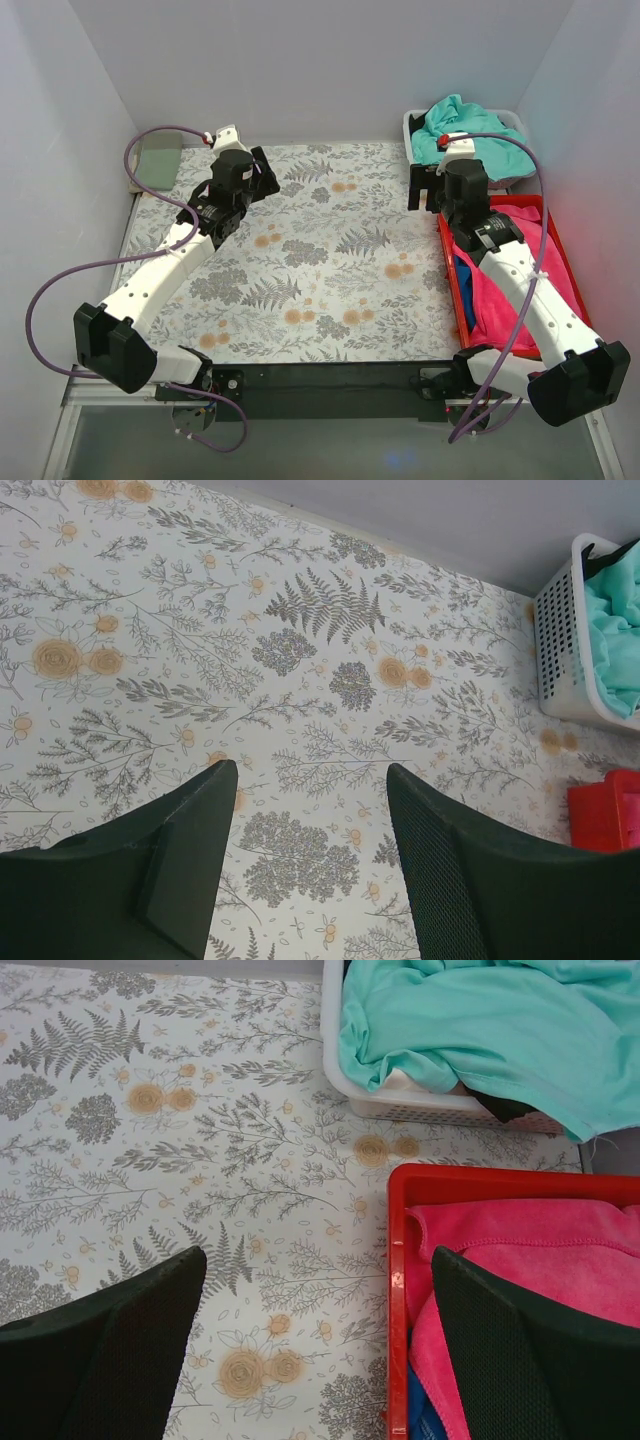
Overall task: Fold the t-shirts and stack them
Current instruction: Grab crumpled tshirt from bin with the right arm
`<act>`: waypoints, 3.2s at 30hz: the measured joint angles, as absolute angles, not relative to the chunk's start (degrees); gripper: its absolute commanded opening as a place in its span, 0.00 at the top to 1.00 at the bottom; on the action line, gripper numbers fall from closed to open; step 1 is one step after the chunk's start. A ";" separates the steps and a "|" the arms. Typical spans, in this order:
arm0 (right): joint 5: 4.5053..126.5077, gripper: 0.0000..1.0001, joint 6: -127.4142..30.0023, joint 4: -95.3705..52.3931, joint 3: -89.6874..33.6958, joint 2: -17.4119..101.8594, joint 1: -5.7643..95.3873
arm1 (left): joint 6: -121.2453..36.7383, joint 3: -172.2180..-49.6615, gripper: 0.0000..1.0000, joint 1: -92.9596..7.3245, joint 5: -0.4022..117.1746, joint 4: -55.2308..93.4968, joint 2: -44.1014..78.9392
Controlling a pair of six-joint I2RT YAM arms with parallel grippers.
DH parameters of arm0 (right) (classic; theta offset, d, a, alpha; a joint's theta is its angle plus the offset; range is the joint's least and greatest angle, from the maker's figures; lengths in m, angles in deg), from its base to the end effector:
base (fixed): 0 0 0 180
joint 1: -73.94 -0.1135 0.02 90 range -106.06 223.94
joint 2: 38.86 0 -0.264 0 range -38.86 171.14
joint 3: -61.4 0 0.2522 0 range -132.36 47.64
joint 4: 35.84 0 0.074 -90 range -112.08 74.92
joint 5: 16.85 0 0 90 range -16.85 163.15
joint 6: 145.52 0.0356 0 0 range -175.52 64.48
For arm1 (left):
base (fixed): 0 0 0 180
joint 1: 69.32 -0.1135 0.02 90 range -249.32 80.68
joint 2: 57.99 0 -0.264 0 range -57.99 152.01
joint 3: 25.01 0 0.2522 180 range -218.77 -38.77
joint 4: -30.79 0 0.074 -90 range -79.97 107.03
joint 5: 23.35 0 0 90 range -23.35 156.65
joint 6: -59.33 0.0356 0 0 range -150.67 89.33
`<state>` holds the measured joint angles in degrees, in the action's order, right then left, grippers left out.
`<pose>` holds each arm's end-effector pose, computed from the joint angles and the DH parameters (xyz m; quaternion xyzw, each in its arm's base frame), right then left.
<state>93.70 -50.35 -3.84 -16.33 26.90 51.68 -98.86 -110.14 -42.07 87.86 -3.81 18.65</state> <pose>0.2446 0.0866 0.3698 -0.0186 0.8124 -0.0082 0.5827 0.2768 -0.1281 0.3604 -0.3829 0.7473 -0.2797 0.4654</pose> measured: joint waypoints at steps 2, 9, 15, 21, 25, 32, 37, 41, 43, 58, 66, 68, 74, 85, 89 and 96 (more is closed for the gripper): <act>94.21 0.02 -50.74 -4.13 -16.17 26.77 51.68 | -98.86 -110.14 0.40 -42.07 87.82 -3.77 18.65; 103.45 0.12 -51.05 -3.47 -19.58 30.66 51.52 | -100.23 -110.91 0.38 -42.07 88.49 -4.07 20.07; 107.58 0.11 -51.88 -0.87 -36.02 45.81 53.71 | -103.47 -111.13 0.39 -42.07 87.86 -6.50 21.54; 102.18 0.20 -51.51 0.66 -52.17 58.81 62.82 | -105.26 -110.63 0.39 -42.07 87.60 -7.85 21.54; 102.40 0.20 -51.29 0.77 -58.71 64.80 66.08 | -106.11 -110.36 0.39 -42.07 86.96 -8.47 21.54; 104.33 0.28 -49.48 -0.57 -55.47 66.24 62.54 | -107.40 -107.74 0.39 -42.07 85.81 -8.07 19.31; 102.97 0.29 -46.96 -1.55 -53.48 68.45 61.97 | -107.60 -105.88 0.39 -42.07 85.70 -7.77 17.12; 102.69 0.29 -46.05 -2.31 -56.96 74.90 62.45 | -107.60 -105.86 0.39 -42.07 85.67 -7.16 16.64; 102.51 0.29 -45.91 -2.58 -60.43 79.47 62.85 | -107.62 -105.66 0.39 -42.07 85.70 -6.92 16.47; 102.80 0.25 -46.05 -10.12 -74.77 95.77 69.86 | -107.58 -104.75 0.39 -42.07 86.15 -5.84 16.51; 101.27 0.23 -46.72 -15.54 -78.68 97.72 72.20 | -107.51 -104.72 0.39 -42.07 86.18 -5.17 17.19; 100.50 0.23 -46.72 -16.19 -79.01 98.42 72.38 | -107.47 -104.70 0.39 -42.07 86.37 -5.17 17.19; 98.34 0.20 -46.68 -16.54 -80.10 101.50 72.79 | -107.34 -104.59 0.39 -42.07 86.64 -5.08 17.23; 96.57 0.96 -45.89 -17.72 -80.65 105.67 74.47 | -107.34 -103.85 0.39 -42.07 87.03 -4.99 17.36; 96.41 0.99 -44.41 -18.12 -80.61 105.72 74.82 | -107.36 -103.85 0.40 -42.07 87.03 -4.86 18.09; 101.03 0.99 -43.51 -18.82 -75.91 101.24 72.27 | -107.62 -103.85 0.41 -42.07 86.68 -4.95 19.88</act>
